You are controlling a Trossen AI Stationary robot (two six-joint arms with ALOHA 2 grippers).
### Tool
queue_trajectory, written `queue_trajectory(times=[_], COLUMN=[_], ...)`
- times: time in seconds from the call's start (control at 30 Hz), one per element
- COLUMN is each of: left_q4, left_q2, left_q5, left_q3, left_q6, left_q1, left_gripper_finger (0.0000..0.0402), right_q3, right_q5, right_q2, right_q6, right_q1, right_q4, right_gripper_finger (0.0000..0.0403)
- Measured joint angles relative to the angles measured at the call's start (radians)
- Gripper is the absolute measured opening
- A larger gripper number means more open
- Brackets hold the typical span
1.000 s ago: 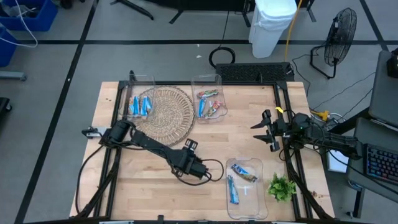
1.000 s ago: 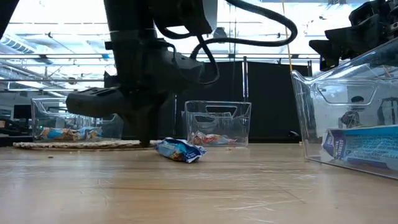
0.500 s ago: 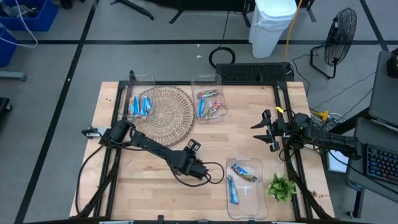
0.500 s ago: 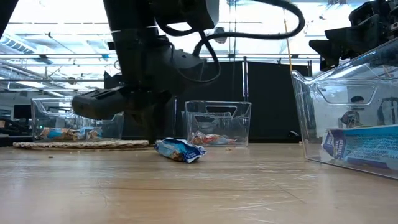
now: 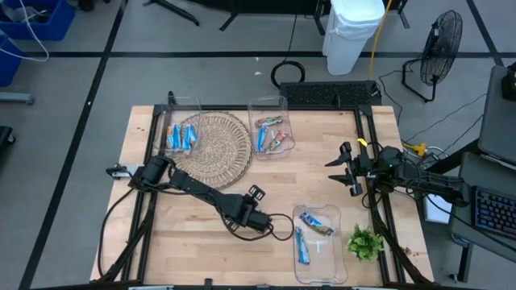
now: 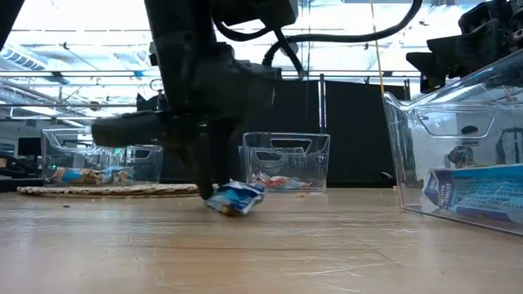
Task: Pick and place Granola Bars by type
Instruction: Put the blue granola bar into the bottom transparent bin
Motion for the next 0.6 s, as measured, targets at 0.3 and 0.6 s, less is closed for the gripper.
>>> queue_trajectory(times=[0.3,0.6], left_q4=[0.116,0.188], left_q2=[0.006,0.026], left_q5=[0.043,0.056], left_q3=[0.001,-0.041], left_q6=[0.063,-0.097], left_q1=[0.011,0.033], left_gripper_finger=[0.0093,0.0091], right_q3=[0.000,0.000], right_q5=[0.000,0.000], right_q2=[0.000,0.001], right_q6=[0.000,0.000], right_q1=[0.000,0.000], right_q4=[0.000,-0.008], right_gripper_finger=[0.0174,0.0174])
